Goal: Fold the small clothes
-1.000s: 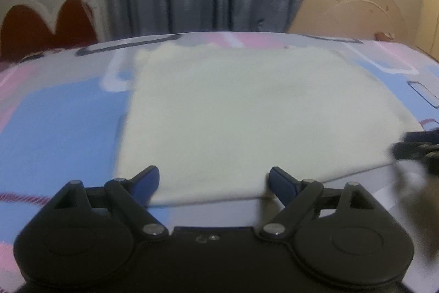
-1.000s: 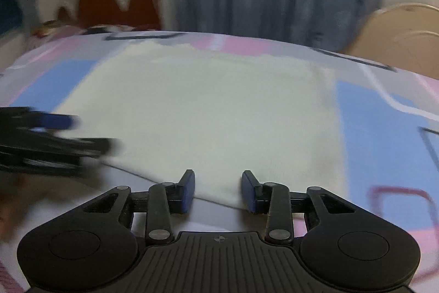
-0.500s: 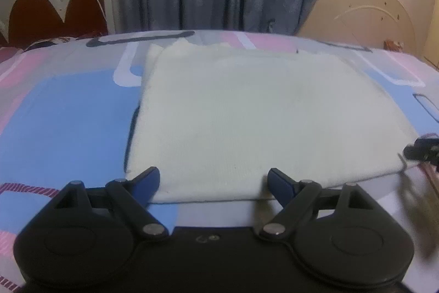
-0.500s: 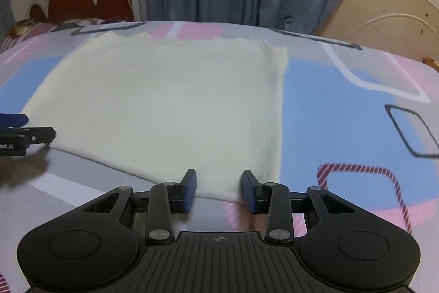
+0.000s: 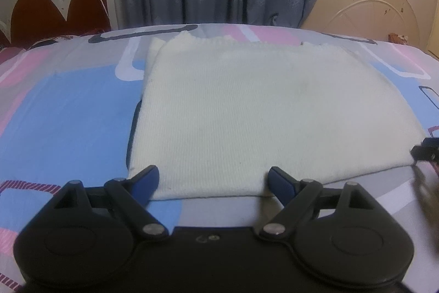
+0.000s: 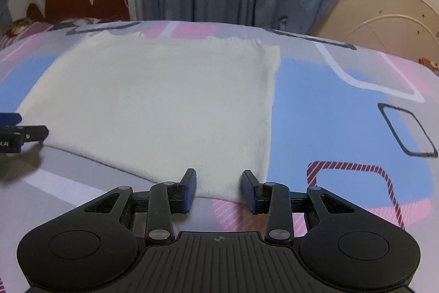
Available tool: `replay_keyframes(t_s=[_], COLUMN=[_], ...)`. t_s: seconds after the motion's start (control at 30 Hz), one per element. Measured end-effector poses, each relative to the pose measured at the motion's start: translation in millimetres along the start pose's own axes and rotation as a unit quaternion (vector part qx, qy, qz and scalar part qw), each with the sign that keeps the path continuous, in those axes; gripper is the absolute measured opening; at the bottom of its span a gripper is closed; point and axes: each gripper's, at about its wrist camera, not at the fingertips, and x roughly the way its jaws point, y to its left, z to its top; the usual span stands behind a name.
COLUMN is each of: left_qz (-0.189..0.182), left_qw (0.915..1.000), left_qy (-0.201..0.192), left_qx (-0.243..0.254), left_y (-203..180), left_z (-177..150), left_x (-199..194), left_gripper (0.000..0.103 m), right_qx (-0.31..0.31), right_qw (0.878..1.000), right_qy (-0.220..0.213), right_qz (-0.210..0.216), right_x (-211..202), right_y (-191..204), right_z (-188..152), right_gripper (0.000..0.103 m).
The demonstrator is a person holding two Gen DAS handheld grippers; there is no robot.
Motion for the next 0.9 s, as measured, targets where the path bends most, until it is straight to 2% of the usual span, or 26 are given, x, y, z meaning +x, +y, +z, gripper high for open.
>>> replay_keyframes(t_s=[0.07,0.13,0.2,0.3,0.33,0.37,0.4,0.43,0.5,0.57,0.7,0.83,0.87,0.9], left_qz=[-0.001,-0.002,-0.001,-0.003,-0.004,-0.010,-0.022,-0.035,-0.051,-0.065,-0.077,-0.091,-0.091,-0.088], left_qw=[1.0000,1.0000,1.0000,0.9995,0.9985,0.9965,0.9927,0.9864,0.9693,0.9516,0.9315,0.9142,0.9125,0.9122], left_qy=[0.001,0.002,0.005,-0.021,-0.029,-0.033,-0.033,-0.027,-0.007,0.008,-0.019,-0.043,-0.046,-0.049], left_qx=[0.001,0.003,0.000,-0.024,-0.047,-0.077,-0.114,-0.159,-0.241,-0.300,-0.355,-0.393,-0.396,-0.397], left_y=[0.3,0.8,2.7,11.4,17.0,23.3,30.4,38.4,51.7,61.1,67.4,72.7,73.1,72.9], left_z=[0.0,-0.3,1.5,1.4,-0.3,-2.8,-5.9,-9.8,-18.1,-25.6,-21.5,-14.4,-11.9,-7.8], left_x=[-0.3,-0.3,-4.7,-28.6,-37.6,-44.6,-49.0,-49.2,-39.3,-23.7,-8.6,10.9,15.4,19.6], left_gripper=[0.086,0.087,0.086,0.085,0.084,0.080,0.077,0.075,0.056,0.053,0.053,0.059,0.056,0.048], right_qx=[0.012,0.002,-0.004,0.027,0.033,0.035,0.036,0.041,0.058,0.068,0.069,0.076,0.073,0.069], right_qw=[1.000,1.000,1.000,0.999,0.999,0.998,0.998,0.997,0.996,0.994,0.992,0.990,0.990,0.990], right_qy=[-0.016,0.001,0.001,-0.025,-0.036,-0.046,-0.049,-0.051,-0.061,-0.063,-0.068,-0.068,-0.069,-0.068], right_qz=[0.009,0.002,0.001,0.017,0.023,0.028,0.033,0.033,0.039,0.051,0.075,0.101,0.103,0.106], right_x=[-4.4,5.6,4.7,-9.3,-14.6,-20.0,-23.1,-24.3,-25.8,-23.1,-12.1,14.2,20.9,29.7], right_y=[-2.8,-2.5,-0.5,-7.3,-8.9,-9.7,-10.1,-10.7,-12.0,-9.8,3.7,15.1,18.7,23.7], right_z=[0.5,-3.7,-5.0,-1.0,0.0,0.7,2.6,4.1,8.4,15.0,33.4,54.2,59.1,65.3], right_gripper=[0.036,0.036,0.036,0.036,0.036,0.018,0.007,0.002,0.002,0.002,0.002,0.002,0.002,0.002])
